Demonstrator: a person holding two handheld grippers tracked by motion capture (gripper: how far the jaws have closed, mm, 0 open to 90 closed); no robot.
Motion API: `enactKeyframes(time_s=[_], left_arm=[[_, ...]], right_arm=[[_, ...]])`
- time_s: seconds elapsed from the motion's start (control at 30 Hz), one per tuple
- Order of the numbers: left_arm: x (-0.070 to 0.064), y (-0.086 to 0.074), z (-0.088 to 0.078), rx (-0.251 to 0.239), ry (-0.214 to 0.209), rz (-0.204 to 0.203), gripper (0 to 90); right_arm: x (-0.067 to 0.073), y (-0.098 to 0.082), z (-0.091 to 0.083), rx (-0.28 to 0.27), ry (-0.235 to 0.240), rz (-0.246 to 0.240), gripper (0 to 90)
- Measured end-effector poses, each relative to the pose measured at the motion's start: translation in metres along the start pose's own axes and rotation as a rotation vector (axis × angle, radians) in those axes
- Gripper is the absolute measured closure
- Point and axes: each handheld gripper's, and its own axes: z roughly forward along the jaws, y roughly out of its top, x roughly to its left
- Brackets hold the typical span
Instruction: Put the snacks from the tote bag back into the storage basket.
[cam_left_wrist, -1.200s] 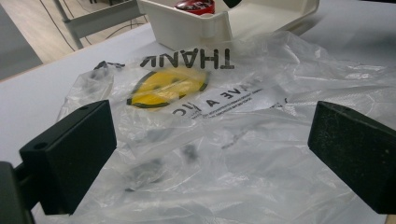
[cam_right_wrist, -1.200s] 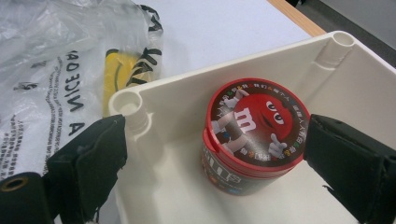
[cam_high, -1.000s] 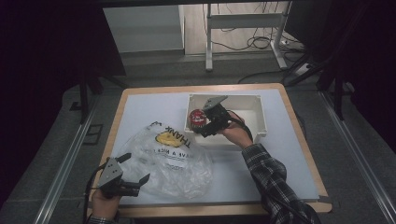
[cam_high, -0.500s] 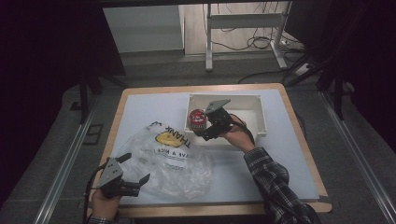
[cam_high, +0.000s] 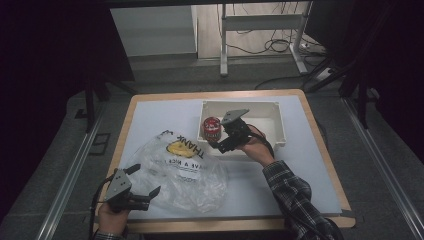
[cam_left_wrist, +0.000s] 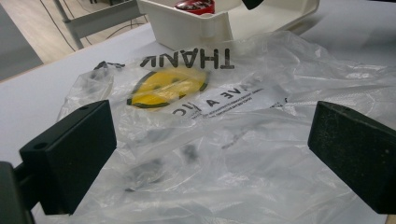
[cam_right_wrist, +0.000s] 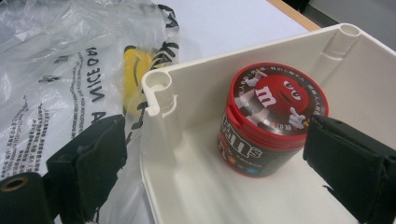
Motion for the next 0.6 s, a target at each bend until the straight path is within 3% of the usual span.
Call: enactKeyframes(time_s=[0.6], left_arm=[[0.0005, 0.0000, -0.0006, -0.001, 0.002, 0.000, 1.0]], right_arm=[[0.0039, -0.0097, -0.0083, -0.006, 0.000, 0.014, 6.6]])
